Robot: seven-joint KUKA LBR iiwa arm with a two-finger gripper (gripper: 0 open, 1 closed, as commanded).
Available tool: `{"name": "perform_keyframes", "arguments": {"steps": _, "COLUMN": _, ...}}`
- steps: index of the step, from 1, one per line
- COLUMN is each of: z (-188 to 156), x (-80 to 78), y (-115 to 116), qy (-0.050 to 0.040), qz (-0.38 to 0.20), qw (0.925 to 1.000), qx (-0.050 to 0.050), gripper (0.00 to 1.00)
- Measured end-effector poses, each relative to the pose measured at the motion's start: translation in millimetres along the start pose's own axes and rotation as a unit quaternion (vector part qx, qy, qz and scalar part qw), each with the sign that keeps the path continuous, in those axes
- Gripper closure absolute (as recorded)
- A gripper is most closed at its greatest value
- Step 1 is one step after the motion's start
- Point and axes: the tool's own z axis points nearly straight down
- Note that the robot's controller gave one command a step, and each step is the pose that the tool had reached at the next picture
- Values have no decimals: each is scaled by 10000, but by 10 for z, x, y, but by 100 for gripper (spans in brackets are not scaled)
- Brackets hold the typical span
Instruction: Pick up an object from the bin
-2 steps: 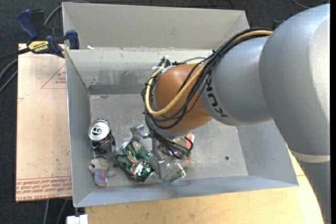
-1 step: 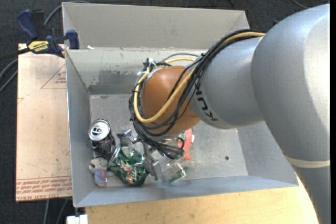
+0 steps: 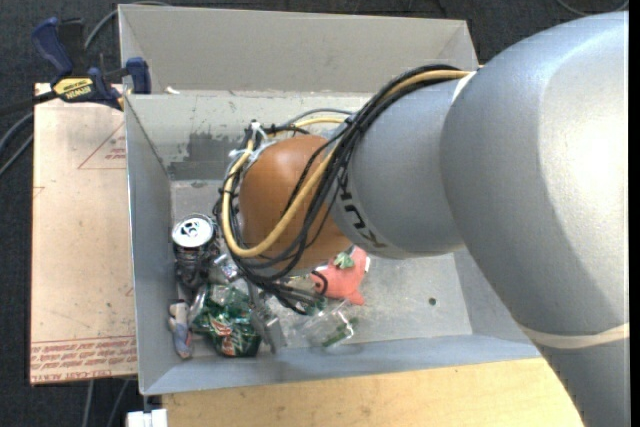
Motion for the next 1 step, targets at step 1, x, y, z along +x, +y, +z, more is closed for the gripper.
{"name": "perform_keyframes", "arguments": {"steps": 1, "z": 98, "x": 159, "y": -274, "qy": 1, "qz": -1943, "qw": 9809, "qx": -44, "gripper": 100}}
